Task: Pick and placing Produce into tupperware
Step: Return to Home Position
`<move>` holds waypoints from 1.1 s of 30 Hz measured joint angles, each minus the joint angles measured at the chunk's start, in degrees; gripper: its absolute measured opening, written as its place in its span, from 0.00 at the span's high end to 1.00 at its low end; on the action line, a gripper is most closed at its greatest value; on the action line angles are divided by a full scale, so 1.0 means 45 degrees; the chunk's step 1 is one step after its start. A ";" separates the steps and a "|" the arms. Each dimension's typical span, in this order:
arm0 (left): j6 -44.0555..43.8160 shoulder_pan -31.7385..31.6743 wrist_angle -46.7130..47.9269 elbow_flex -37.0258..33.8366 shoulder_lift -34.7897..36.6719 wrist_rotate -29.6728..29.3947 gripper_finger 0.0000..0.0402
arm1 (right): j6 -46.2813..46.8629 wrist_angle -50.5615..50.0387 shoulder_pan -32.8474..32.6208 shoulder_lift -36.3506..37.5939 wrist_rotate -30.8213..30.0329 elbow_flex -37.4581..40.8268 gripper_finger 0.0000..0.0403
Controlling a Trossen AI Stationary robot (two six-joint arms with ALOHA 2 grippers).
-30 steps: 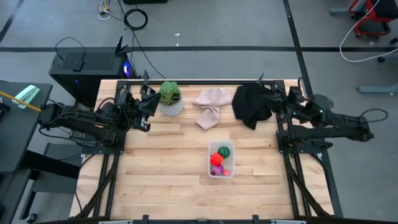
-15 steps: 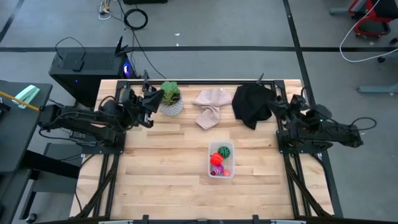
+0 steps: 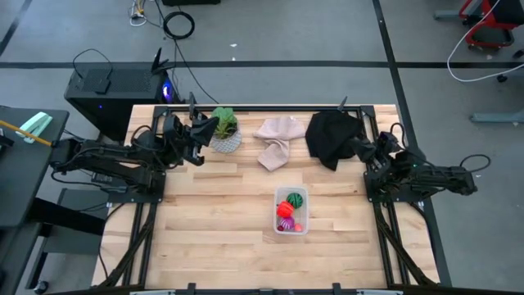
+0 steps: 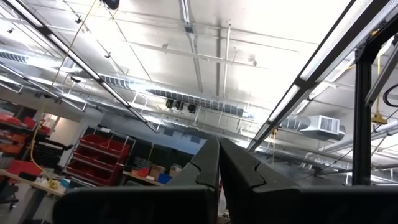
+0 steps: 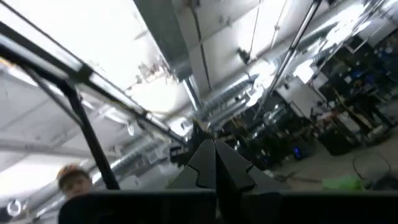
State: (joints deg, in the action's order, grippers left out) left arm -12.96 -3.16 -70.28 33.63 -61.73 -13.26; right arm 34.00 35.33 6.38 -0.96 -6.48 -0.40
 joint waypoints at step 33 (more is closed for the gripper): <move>-0.1993 -0.0573 0.0934 0.0000 0.0000 -0.0005 0.96 | -0.3503 -0.7102 0.0071 -0.0020 0.2946 -0.0005 1.00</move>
State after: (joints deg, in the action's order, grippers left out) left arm -21.93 -5.74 -66.08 33.63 -61.73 -13.28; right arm 18.23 3.37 6.70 -1.05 6.78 -0.43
